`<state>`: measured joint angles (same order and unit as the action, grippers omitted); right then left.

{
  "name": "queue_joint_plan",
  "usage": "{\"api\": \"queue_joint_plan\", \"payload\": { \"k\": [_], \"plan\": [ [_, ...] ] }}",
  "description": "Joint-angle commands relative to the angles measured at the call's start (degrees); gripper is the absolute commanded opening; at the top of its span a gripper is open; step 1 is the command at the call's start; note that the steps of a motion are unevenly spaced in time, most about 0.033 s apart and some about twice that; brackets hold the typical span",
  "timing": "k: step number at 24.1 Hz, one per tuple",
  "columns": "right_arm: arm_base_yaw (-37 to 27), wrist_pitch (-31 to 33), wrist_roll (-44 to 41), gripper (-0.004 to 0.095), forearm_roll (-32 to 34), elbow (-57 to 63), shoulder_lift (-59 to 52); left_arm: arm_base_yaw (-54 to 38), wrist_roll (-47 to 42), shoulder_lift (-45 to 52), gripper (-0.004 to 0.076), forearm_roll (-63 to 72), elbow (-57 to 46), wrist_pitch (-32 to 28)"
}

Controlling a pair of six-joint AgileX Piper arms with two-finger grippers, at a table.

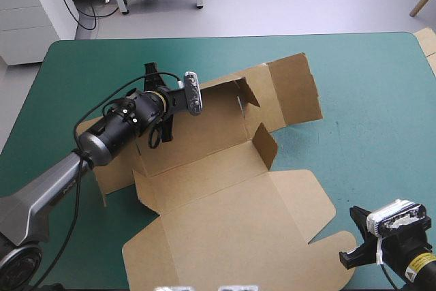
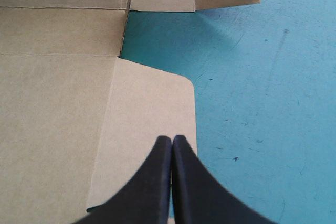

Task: Fold the box

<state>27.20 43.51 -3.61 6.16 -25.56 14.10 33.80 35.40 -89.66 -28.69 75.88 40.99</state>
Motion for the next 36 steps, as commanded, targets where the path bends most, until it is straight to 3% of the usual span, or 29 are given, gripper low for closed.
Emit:
{"api": "queue_joint_plan", "payload": {
  "k": [1,5,8,13,18,23,25,30,32,34,36],
  "plan": [
    [-0.21,-3.70,0.32,-0.0021,0.72,-1.32,0.45,5.03,-3.13,2.01,-0.0008,-3.20,0.74,-2.09],
    [-0.21,-3.70,0.32,-0.0021,0.60,-1.32,0.45,11.85,-8.92,1.95,-0.0008,-16.30,-1.25,-2.93],
    [-0.21,-3.70,0.32,-0.0021,0.60,-1.32,0.45,18.05,-20.21,2.06,-0.0008,-33.23,-5.56,-2.83],
    [-0.21,-3.70,0.32,-0.0021,0.60,-1.32,0.45,23.19,-35.40,4.28,-0.0008,-49.28,-12.38,-1.16],
    [-0.21,-3.70,0.32,-0.0020,0.60,-1.32,0.45,29.35,-45.43,8.92,-0.0008,-60.80,-21.36,2.06],
    [-0.21,-3.70,0.32,0.0010,0.60,-1.32,0.55,33.45,-51.03,10.06,-0.0008,-63.97,-23.48,7.21],
    [-0.21,-3.62,0.32,0.0109,0.60,-1.32,0.55,33.91,-51.12,10.06,-0.0008,-63.85,-23.53,6.93],
    [-0.21,-3.57,0.32,0.0636,0.84,-1.32,0.55,33.91,-51.25,10.06,-0.0008,-63.85,-23.53,6.53],
    [-0.21,-3.57,0.32,0.0788,1.09,-1.32,0.55,33.91,-51.25,10.06,-0.0008,-63.85,-23.53,6.39],
    [-0.21,-3.97,0.00,0.0882,1.09,-1.54,0.55,33.91,-51.25,9.96,-0.0008,-63.85,-23.53,6.16],
    [-0.21,-4.82,-1.44,0.0900,1.09,-2.38,0.65,33.91,-51.25,9.84,-0.0008,-63.74,-23.53,6.16]
  ]
}}
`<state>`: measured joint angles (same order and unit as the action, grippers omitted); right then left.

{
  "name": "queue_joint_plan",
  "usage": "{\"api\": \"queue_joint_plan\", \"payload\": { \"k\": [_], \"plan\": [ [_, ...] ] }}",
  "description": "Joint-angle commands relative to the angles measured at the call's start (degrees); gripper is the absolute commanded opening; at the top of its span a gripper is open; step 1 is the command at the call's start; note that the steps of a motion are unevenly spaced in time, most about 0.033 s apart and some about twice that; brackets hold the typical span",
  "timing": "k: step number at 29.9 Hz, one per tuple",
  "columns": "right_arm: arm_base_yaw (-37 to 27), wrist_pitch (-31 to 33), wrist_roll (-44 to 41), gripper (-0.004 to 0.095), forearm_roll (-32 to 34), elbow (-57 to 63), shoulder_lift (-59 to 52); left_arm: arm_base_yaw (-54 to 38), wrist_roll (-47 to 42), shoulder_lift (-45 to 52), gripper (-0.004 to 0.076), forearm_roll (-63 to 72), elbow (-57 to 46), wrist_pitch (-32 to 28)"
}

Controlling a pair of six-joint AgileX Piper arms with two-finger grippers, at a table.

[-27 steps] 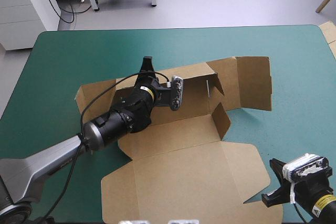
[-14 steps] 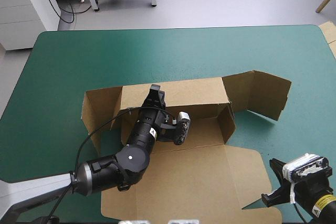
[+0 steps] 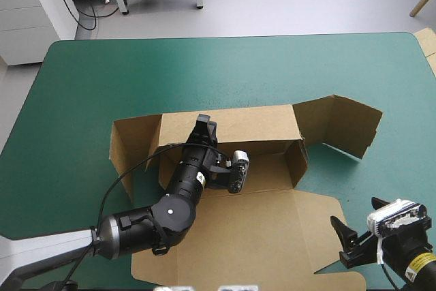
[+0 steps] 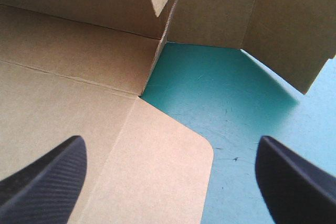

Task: Fold the box

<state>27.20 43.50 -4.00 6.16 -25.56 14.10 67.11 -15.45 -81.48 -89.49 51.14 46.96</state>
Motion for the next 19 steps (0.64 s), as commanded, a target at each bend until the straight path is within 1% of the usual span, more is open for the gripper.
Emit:
{"api": "queue_joint_plan", "payload": {
  "k": [1,5,8,11,14,17,19],
  "plan": [
    [-0.21,-5.53,-2.22,0.0900,1.53,-3.08,0.80,0.49,-0.41,1.53,-0.0008,-2.95,1.21,0.19],
    [-0.21,-6.97,-10.86,0.0900,4.85,-7.52,4.25,0.49,-0.41,1.44,-0.0008,-2.87,1.21,0.19],
    [-0.21,-6.97,-14.56,0.0900,6.87,-12.00,10.55,0.49,-0.41,1.44,-0.0008,-2.82,1.21,0.19],
    [-0.21,-6.97,-15.98,0.0899,7.47,-17.80,18.04,0.49,-0.41,1.44,-0.0008,-2.82,1.21,0.19],
    [-0.21,-6.58,-17.94,0.0899,10.34,-26.08,26.15,0.49,-0.41,1.44,-0.0008,-2.82,1.21,0.19],
    [-0.21,-4.45,-18.31,0.0899,15.57,-35.77,34.93,0.49,-0.41,1.44,-0.0008,-2.57,1.21,0.19],
    [-0.21,-1.27,-18.31,0.0899,18.05,-42.19,40.07,0.49,-0.41,1.44,-0.0008,-2.57,1.21,0.19]
  ]
}}
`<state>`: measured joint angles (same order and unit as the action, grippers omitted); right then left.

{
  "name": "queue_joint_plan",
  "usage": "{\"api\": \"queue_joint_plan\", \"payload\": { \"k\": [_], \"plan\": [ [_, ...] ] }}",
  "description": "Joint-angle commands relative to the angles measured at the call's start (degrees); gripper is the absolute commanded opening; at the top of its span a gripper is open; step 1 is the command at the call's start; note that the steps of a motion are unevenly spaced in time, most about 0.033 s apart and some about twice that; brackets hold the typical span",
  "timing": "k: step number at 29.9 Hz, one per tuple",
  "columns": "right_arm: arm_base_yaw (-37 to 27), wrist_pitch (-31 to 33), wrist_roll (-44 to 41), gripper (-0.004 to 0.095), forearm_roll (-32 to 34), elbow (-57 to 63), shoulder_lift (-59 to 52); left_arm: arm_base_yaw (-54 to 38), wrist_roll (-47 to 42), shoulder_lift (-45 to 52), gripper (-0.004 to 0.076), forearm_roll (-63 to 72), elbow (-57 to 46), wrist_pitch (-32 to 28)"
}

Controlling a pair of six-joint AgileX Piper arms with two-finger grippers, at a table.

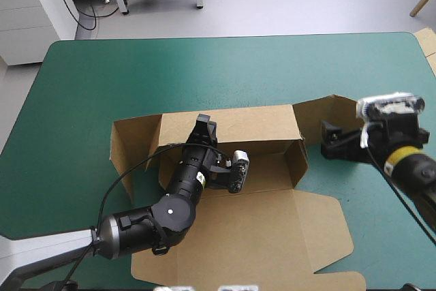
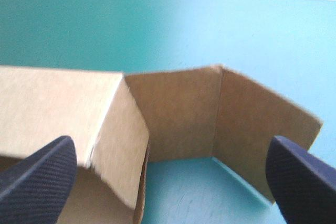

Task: Fold the box

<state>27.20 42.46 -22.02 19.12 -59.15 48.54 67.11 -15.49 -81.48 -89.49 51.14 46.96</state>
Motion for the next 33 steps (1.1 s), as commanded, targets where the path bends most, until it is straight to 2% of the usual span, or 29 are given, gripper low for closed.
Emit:
{"api": "queue_joint_plan", "payload": {
  "k": [1,5,7,11,16,23,27,33],
  "plan": [
    [-0.21,1.76,-0.30,0.0899,5.70,-11.63,8.42,0.49,-0.37,1.44,-0.0008,-2.57,1.21,0.19],
    [-1.35,11.59,3.80,0.0899,5.50,-26.20,19.18,0.49,-0.36,1.44,-0.0008,-2.57,1.21,0.19],
    [-3.00,13.67,7.23,0.0899,3.22,-32.47,23.51,0.49,-0.36,1.44,-0.0008,-2.57,1.21,0.19],
    [-9.52,17.61,16.13,0.0899,-7.76,-42.28,31.85,0.49,-1.71,1.44,-0.0008,-2.57,1.21,0.19],
    [-19.34,24.69,22.88,0.0899,-20.57,-49.74,41.50,0.49,-3.23,1.44,-0.0008,-2.57,1.21,0.19],
    [-27.15,24.56,25.04,0.0899,-31.80,-50.95,50.57,0.49,-3.12,1.44,-0.0008,-4.70,1.21,0.19],
    [-27.72,24.67,26.75,0.0899,-33.00,-50.95,53.99,0.49,-3.12,1.44,-0.0008,-6.09,1.21,0.19],
    [-27.72,24.67,29.14,0.0899,-33.01,-47.09,52.66,0.49,-3.12,1.44,-0.0008,-5.19,1.21,0.19]
  ]
}}
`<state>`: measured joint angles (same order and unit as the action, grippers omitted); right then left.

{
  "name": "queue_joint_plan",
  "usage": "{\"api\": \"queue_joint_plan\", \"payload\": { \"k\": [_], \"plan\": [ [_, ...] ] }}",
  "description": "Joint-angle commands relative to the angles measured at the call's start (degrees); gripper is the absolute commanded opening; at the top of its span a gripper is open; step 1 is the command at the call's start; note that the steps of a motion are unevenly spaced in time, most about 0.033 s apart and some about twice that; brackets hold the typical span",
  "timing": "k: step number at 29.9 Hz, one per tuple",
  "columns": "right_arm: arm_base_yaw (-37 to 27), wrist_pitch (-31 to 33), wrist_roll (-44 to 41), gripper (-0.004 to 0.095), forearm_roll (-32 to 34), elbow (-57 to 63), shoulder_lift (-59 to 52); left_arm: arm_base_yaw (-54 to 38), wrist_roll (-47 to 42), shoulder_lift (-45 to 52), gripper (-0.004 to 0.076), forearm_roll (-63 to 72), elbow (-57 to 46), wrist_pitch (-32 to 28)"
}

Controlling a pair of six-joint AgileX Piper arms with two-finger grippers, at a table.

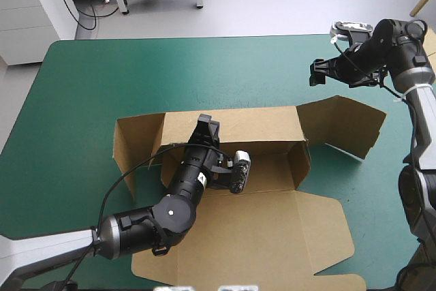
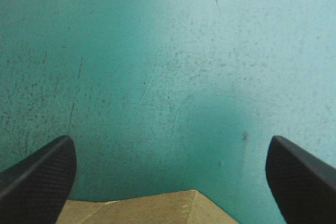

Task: Fold the box

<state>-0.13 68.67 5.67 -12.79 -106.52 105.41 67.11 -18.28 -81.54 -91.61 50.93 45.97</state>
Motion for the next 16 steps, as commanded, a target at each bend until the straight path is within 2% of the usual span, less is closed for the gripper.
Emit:
{"api": "queue_joint_plan", "payload": {
  "k": [1,7,16],
  "plan": [
    [-0.39,-1.54,2.00,0.0899,-1.04,1.26,-4.83,0.49,-0.33,1.50,-0.0008,-3.07,1.41,1.19],
    [-0.98,-1.54,3.09,0.0899,0.40,5.35,-9.11,0.49,-0.33,1.50,-0.0008,-3.07,1.41,1.79],
    [-1.96,-1.54,2.14,0.0899,-1.32,8.07,-11.43,-1.30,-0.45,1.50,-0.0008,-3.07,1.41,3.31]
  ]
}}
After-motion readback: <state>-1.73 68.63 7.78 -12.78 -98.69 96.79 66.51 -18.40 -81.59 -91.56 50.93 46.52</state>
